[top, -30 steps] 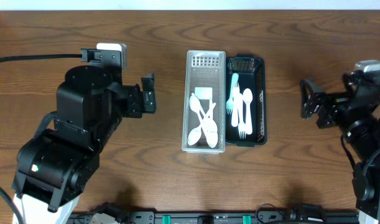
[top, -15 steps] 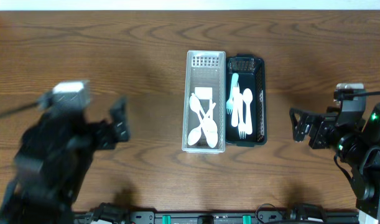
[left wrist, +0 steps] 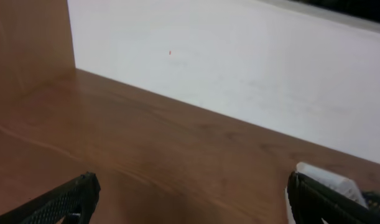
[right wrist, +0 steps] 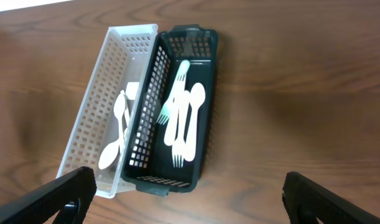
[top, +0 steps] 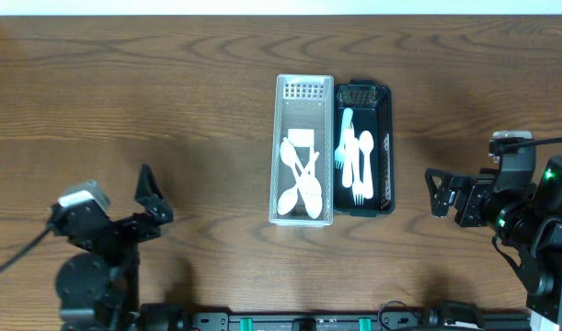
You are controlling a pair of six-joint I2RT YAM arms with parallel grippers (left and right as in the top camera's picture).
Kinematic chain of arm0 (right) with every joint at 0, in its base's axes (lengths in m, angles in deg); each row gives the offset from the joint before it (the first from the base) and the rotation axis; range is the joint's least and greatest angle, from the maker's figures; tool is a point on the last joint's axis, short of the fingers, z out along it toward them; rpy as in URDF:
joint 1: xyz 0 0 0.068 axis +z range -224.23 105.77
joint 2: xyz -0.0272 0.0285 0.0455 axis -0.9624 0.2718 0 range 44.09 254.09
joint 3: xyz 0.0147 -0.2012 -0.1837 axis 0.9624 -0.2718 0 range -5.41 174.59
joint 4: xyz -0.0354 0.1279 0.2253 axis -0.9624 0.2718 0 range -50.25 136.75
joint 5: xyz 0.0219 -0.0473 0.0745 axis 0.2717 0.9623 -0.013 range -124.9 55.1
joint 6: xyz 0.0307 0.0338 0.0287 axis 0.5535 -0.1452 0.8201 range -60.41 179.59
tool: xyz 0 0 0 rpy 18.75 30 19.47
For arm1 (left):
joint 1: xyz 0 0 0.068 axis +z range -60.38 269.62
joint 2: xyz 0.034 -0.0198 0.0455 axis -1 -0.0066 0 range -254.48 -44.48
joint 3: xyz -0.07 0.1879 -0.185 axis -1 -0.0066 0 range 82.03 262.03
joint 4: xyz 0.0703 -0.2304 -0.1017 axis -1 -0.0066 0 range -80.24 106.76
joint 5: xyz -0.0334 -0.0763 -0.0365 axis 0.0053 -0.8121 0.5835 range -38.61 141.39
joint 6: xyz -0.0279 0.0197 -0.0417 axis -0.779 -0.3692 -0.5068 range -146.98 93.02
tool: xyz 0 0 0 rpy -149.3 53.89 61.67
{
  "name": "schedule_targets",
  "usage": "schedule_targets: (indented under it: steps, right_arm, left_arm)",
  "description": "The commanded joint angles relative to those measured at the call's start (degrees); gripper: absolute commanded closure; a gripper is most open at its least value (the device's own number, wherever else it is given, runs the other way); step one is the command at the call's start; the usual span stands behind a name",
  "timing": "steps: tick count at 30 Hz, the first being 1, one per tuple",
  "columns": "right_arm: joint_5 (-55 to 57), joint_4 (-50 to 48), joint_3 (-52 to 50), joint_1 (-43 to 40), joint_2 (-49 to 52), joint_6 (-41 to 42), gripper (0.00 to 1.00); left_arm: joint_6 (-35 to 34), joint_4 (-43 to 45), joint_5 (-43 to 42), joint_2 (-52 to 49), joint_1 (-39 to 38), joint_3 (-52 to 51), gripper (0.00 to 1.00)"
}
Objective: Pack container
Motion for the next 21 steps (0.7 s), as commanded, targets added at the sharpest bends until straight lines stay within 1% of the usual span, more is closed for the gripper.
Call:
schedule_targets:
  steps: [1, 4, 9, 15, 21]
  right_arm:
    - [-0.6, 0.1, 0.4, 0.5, 0.0, -0.5, 0.01]
    - [-0.6, 0.0, 0.4, 0.5, 0.0, -0.5, 0.01]
    - [-0.6, 0.1, 0.4, 0.5, 0.0, -0.5, 0.01]
    - [-0.6, 0.0, 0.4, 0.5, 0.0, -0.5, 0.01]
    - [-0.6, 0.0, 0.4, 0.5, 0.0, -0.5, 0.01]
  left_arm:
    - [-0.3, 3.1, 0.3, 4.5, 0.3, -7.3, 0.02]
    - [-0.4, 5.7, 0.3, 8.6, 0.3, -13.2, 0.02]
    - [-0.4, 7.0, 0.3, 13.9, 0.3, -19.7, 0.02]
    - [-0.3, 7.2, 0.3, 17.2, 0.3, -23.9, 0.02]
    - [-0.3, 8.3, 0.3, 17.2, 0.3, -26.9, 0.02]
